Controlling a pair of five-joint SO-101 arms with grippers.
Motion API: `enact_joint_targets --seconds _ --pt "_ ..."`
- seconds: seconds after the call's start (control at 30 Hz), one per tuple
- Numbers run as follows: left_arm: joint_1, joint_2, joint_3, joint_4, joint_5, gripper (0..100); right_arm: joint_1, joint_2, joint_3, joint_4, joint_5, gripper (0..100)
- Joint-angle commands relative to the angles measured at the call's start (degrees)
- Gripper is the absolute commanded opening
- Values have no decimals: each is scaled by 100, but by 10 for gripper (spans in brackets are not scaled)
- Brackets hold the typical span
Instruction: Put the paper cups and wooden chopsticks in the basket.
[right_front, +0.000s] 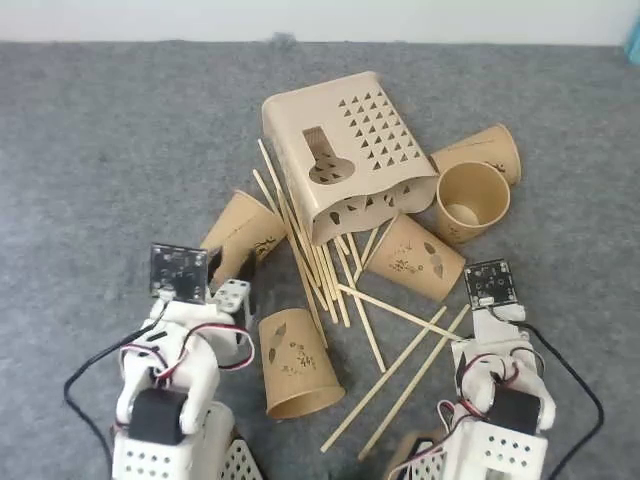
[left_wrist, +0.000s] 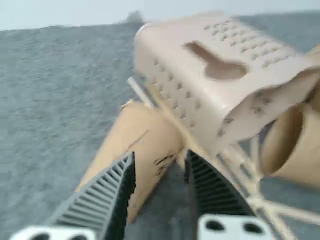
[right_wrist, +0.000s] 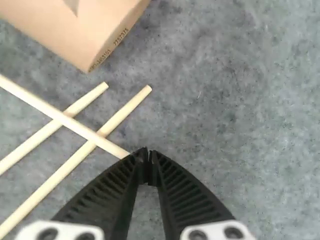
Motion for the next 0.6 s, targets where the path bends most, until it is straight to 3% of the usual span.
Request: enact_joint_targets --seconds 0.0,0.17,0.3,0.57 --pt "545 62 -646 -185 536 195 48 -92 -53 40 26 8" --pt "756 1222 -1024 -756 554 195 48 -92 -44 40 26 8" --pt "782 3235 -1815 -1345 879 195 48 -92 -44 40 26 8" --pt "1380 6840 -3591 -1521 1160 195 84 -92 -44 40 35 8"
